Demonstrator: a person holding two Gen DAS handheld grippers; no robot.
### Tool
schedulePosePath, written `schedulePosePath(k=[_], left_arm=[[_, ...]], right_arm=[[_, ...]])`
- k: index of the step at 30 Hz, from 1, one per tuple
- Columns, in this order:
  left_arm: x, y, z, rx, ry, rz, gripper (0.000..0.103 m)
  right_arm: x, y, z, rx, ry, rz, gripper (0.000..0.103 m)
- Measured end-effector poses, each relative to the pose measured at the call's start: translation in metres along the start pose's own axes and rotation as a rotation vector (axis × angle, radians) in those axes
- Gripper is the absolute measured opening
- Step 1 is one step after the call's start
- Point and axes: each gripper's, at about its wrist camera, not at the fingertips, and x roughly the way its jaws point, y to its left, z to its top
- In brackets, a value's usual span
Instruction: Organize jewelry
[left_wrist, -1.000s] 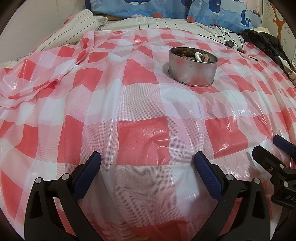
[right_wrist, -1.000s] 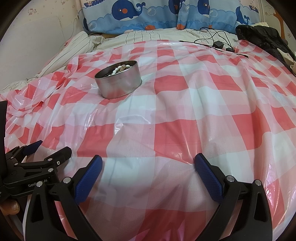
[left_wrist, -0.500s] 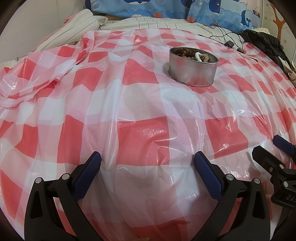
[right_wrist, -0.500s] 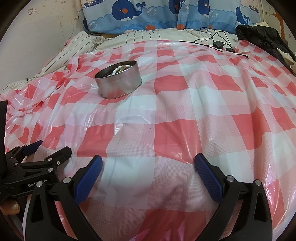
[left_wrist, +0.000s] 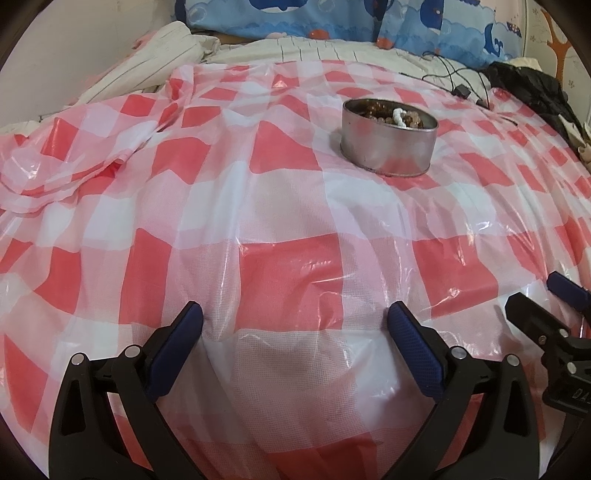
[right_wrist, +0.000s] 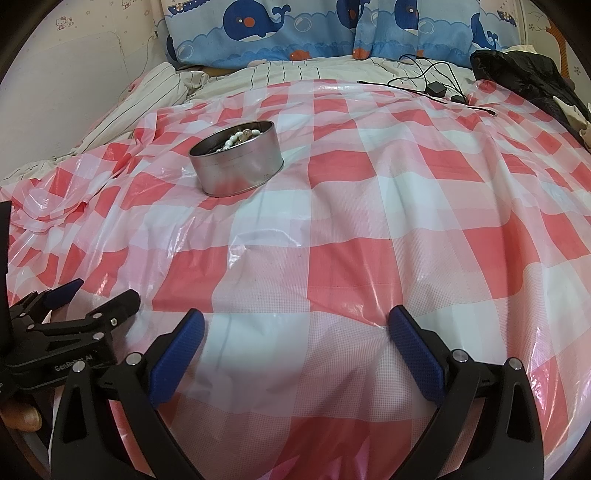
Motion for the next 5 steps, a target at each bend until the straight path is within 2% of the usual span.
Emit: schedulePosePath(k=[5], left_arm=[[0.0004,-0.0003,0.0008,0.0,0.004,0.001,0.096]], right_arm=[[0.0,0.0002,0.0,0.0,0.0,0.0,0.096]])
